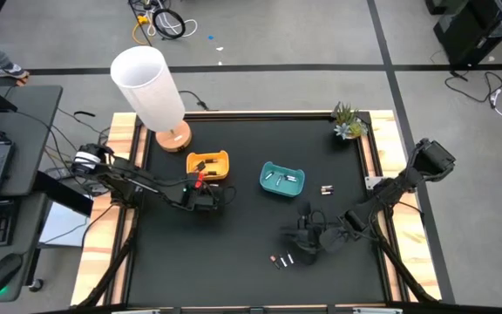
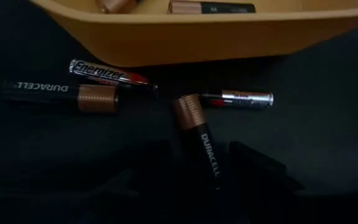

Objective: Sort batteries
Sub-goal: Put the black battery into the yellow bin

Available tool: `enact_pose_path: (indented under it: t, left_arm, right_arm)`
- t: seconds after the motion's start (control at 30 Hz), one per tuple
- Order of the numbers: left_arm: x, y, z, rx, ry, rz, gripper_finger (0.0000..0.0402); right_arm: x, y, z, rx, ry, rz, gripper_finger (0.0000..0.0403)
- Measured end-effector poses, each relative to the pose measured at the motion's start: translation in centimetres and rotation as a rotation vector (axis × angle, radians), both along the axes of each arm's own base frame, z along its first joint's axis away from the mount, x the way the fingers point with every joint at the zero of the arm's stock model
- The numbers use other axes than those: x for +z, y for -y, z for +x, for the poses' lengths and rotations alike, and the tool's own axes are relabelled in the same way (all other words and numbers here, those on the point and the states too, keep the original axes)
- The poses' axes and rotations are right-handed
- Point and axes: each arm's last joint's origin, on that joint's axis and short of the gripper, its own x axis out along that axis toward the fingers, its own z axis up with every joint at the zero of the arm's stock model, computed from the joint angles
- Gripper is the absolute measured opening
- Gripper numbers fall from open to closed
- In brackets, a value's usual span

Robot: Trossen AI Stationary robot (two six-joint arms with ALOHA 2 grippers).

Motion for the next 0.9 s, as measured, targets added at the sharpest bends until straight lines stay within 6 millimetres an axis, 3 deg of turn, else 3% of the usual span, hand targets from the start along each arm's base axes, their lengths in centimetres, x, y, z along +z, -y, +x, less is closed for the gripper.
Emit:
enact_pose_path:
  t: [0.23, 0.43, 0.67, 0.9]
  left_arm:
    - [0.0, 0.2, 1.3, 0.022, -0.082, 0.006, 0.0165]
    - [1.8, 0.7, 2.9, -0.026, -0.086, -0.060, 0.0045]
    - [3.7, 2.0, 4.0, -0.125, -0.086, 0.003, 0.0044]
    - [6.8, 4.9, 5.6, -0.268, 0.035, 0.251, 0.0044]
  right_arm:
    - [-1.0, -0.5, -1.1, 0.083, -0.020, 0.015, 0.0077]
    - [-1.6, -0.8, -1.9, 0.145, -0.036, 0.021, 0.0077]
    - [-2.2, -0.8, -2.5, 0.162, -0.052, 0.013, 0.0077]
    - [-3.6, 0.2, -3.4, 0.143, -0.096, -0.009, 0.0077]
